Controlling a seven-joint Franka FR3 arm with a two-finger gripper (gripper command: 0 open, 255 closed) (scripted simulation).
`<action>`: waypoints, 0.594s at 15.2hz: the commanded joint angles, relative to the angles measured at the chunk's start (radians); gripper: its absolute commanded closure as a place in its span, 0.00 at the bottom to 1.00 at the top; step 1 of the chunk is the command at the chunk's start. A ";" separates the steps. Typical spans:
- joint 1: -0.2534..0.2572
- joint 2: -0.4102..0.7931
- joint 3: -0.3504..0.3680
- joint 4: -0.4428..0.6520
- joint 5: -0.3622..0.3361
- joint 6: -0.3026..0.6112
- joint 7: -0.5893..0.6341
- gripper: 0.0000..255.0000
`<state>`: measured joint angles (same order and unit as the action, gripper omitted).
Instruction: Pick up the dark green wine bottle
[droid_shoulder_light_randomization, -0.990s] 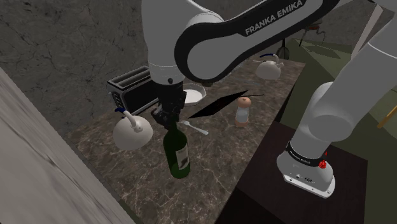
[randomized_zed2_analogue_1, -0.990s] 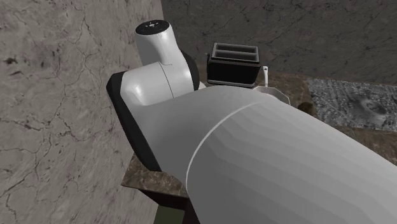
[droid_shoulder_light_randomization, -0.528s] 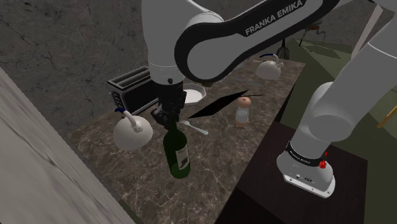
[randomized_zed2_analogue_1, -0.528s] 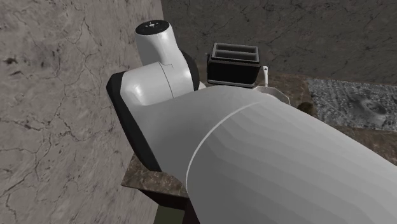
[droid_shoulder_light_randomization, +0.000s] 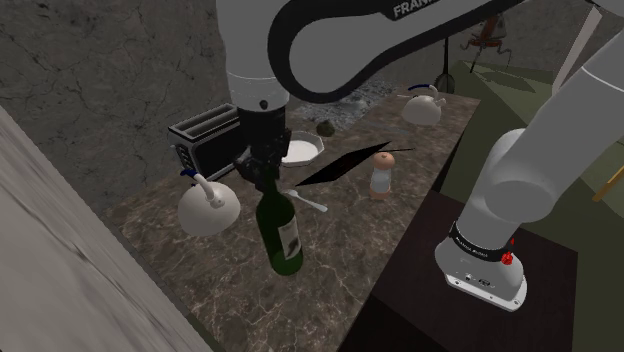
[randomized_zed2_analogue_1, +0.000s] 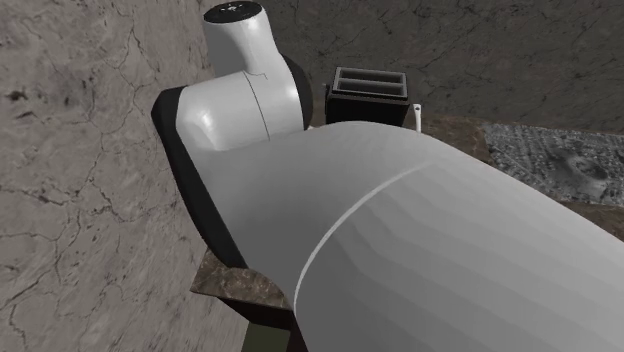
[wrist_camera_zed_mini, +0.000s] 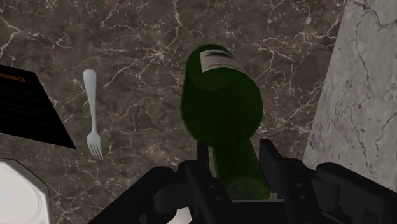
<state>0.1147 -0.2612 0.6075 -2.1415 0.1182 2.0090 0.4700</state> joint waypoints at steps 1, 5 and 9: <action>0.000 -0.009 -0.005 0.023 0.003 -0.031 -0.004 1.00; -0.001 -0.016 -0.012 0.071 0.003 -0.085 -0.007 1.00; -0.003 -0.018 -0.015 0.098 0.003 -0.114 -0.008 1.00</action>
